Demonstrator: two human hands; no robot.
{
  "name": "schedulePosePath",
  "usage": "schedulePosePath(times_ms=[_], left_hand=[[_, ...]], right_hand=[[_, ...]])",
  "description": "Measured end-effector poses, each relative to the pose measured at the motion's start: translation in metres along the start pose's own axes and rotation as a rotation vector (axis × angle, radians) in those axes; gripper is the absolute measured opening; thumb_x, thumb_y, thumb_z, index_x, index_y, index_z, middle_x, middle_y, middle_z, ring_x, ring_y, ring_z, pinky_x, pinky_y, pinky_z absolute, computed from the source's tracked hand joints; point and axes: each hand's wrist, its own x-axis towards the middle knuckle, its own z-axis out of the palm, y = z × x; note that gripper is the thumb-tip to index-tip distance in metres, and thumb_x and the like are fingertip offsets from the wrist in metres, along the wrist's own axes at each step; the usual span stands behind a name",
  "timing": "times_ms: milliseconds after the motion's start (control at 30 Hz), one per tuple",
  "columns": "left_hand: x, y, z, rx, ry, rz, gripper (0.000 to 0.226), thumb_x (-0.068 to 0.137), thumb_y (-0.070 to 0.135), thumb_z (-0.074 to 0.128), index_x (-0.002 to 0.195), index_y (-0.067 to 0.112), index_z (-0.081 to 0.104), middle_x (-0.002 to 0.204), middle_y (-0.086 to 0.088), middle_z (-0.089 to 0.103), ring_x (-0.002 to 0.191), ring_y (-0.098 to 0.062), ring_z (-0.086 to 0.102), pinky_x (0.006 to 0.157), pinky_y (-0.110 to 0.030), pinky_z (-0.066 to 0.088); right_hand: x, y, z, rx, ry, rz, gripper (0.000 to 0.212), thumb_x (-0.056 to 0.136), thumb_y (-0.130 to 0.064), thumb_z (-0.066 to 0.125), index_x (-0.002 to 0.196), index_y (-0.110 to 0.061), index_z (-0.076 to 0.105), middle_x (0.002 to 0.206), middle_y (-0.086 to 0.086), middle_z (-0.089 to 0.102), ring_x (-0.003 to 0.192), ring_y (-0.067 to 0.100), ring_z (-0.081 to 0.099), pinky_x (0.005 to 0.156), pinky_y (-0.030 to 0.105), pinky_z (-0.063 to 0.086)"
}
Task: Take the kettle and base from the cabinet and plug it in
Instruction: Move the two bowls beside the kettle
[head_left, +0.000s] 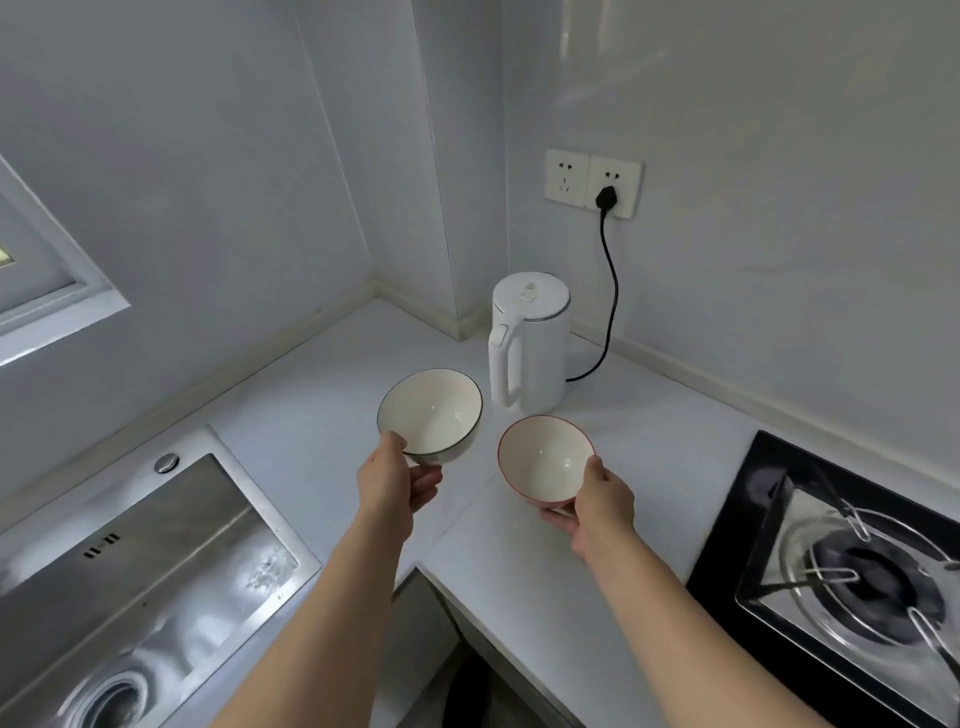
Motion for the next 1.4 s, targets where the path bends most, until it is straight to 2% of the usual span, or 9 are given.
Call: schedulePosePath(times_ms=[100,233,400,567,700,833,933,1033,1400], left_hand=[[0.044,0.025,-0.007,0.015,0.006,-0.017,0.026,0.084,0.031,0.044,0.104,0.016,0.052,0.082,-0.022,0.068,0.051,-0.023,0.062,0.065,-0.034,0.058],[0.104,0.059,-0.011,0.059,-0.013,-0.028,0.016,0.082,0.029,0.043,0.091,0.02,0.053,0.078,-0.021,0.067,0.05,-0.023,0.057,0.064,-0.033,0.056],[0.164,0.085,-0.01,0.086,-0.047,-0.036,0.016,0.081,0.028,0.042,0.09,0.02,0.053,0.079,-0.02,0.067,0.045,-0.021,0.054,0.07,-0.034,0.056],[0.209,0.098,-0.014,0.103,-0.049,-0.064,0.014,0.082,0.028,0.045,0.091,0.02,0.053,0.083,-0.021,0.069,0.057,-0.025,0.064,0.072,-0.037,0.057],[0.237,0.104,-0.014,0.118,-0.052,-0.086,0.022,0.085,0.029,0.046,0.103,0.018,0.053,0.086,-0.022,0.069,0.065,-0.026,0.068,0.073,-0.036,0.058],[0.268,0.111,-0.011,0.16,-0.068,-0.099,0.021,0.085,0.029,0.046,0.101,0.018,0.054,0.084,-0.021,0.068,0.065,-0.027,0.068,0.071,-0.036,0.057],[0.286,0.111,-0.005,0.18,-0.09,-0.099,0.017,0.084,0.028,0.046,0.092,0.018,0.056,0.081,-0.02,0.068,0.065,-0.029,0.067,0.072,-0.038,0.058],[0.301,0.11,0.003,0.207,-0.122,-0.099,0.016,0.081,0.027,0.046,0.087,0.018,0.057,0.076,-0.019,0.068,0.062,-0.028,0.066,0.072,-0.038,0.057],[0.325,0.107,0.025,0.219,-0.151,-0.113,0.013,0.082,0.025,0.044,0.082,0.019,0.055,0.083,-0.02,0.064,0.063,-0.029,0.062,0.08,-0.041,0.055]], right_hand=[[0.015,0.016,0.038,-0.05,0.01,0.029,0.038,0.1,-0.032,0.04,0.132,-0.013,0.051,0.124,0.019,0.055,0.065,0.03,0.061,0.053,0.039,0.055],[0.037,0.036,0.095,-0.097,0.036,0.075,0.038,0.1,-0.032,0.041,0.131,-0.013,0.051,0.12,0.018,0.056,0.07,0.032,0.06,0.051,0.039,0.054],[0.067,0.054,0.15,-0.131,0.074,0.119,0.036,0.099,-0.032,0.043,0.13,-0.015,0.051,0.125,0.016,0.056,0.1,0.042,0.062,0.057,0.043,0.056],[0.091,0.059,0.192,-0.094,0.088,0.135,0.036,0.1,-0.03,0.041,0.13,-0.014,0.051,0.123,0.016,0.057,0.065,0.032,0.064,0.064,0.047,0.056],[0.11,0.061,0.215,-0.019,0.122,0.136,0.035,0.1,-0.029,0.041,0.129,-0.012,0.051,0.12,0.016,0.057,0.061,0.031,0.062,0.062,0.045,0.055],[0.127,0.059,0.239,0.1,0.166,0.132,0.035,0.1,-0.028,0.039,0.129,-0.015,0.052,0.123,0.015,0.056,0.069,0.031,0.062,0.059,0.041,0.055],[0.137,0.059,0.252,0.151,0.197,0.127,0.033,0.1,-0.026,0.039,0.127,-0.016,0.054,0.123,0.014,0.056,0.093,0.038,0.061,0.063,0.042,0.055],[0.145,0.056,0.265,0.154,0.201,0.128,0.031,0.1,-0.027,0.038,0.126,-0.016,0.054,0.119,0.013,0.055,0.107,0.041,0.06,0.06,0.038,0.054],[0.162,0.051,0.281,0.148,0.236,0.123,0.03,0.099,-0.026,0.04,0.123,-0.018,0.056,0.118,0.011,0.055,0.109,0.039,0.058,0.05,0.032,0.054]])
